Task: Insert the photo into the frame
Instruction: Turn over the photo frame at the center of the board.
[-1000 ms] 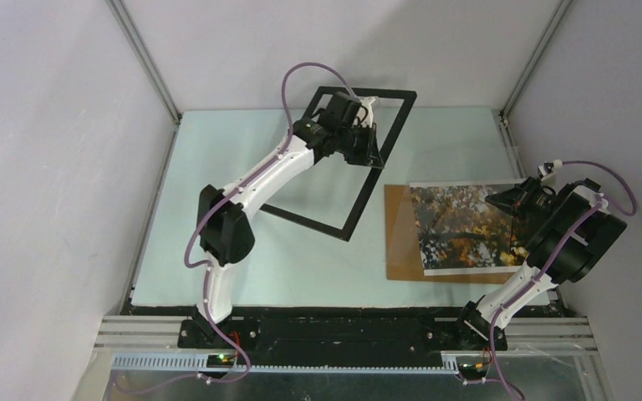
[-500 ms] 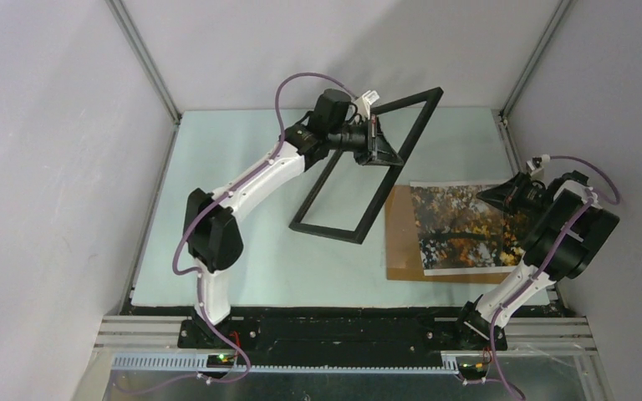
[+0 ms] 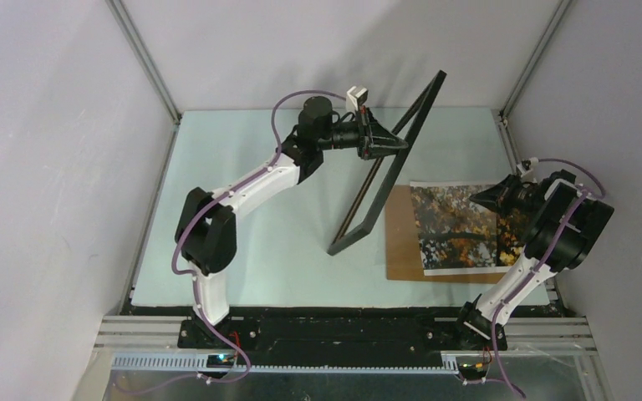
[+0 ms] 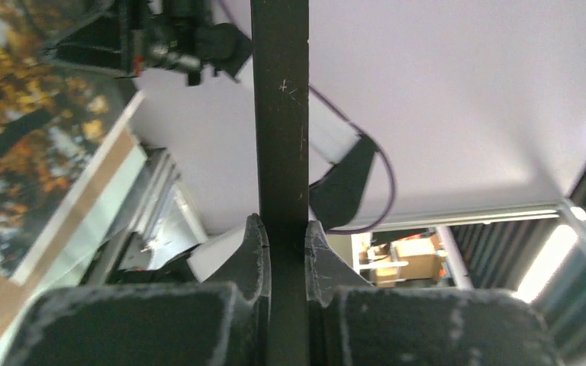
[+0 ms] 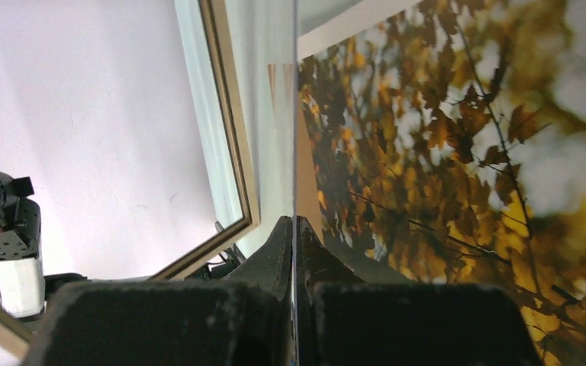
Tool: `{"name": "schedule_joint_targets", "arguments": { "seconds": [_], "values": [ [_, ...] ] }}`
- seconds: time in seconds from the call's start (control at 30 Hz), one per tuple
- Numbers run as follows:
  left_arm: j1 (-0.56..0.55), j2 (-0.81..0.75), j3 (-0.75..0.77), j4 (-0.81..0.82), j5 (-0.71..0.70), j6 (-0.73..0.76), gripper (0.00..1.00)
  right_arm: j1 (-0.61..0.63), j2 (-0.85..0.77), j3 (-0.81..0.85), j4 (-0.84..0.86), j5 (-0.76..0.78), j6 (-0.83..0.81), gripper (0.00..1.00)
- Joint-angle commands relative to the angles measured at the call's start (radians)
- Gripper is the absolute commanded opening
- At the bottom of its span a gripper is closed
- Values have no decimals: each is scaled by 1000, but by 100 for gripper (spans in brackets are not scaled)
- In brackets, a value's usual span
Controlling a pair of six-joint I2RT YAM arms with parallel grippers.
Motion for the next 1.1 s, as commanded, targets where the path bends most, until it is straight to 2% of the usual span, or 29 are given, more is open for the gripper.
{"name": "schedule_joint_targets", "arguments": {
  "seconds": [0.0,0.13,0.37,0.73,1.07],
  "values": [
    [4,-94,-45,404,-7,-290,0,13,36,14,17,44,10,0],
    [11,-109,-123,527,-33,-388,0,32,51,14,30,83,19,0],
    [72,-151,-235,571,-64,-395,0,71,50,14,51,114,37,0],
    [143,-174,-360,574,-62,-355,0,87,53,14,56,133,41,0],
    [225,-230,-451,495,-14,-232,0,87,57,14,49,135,34,0]
  ]
}}
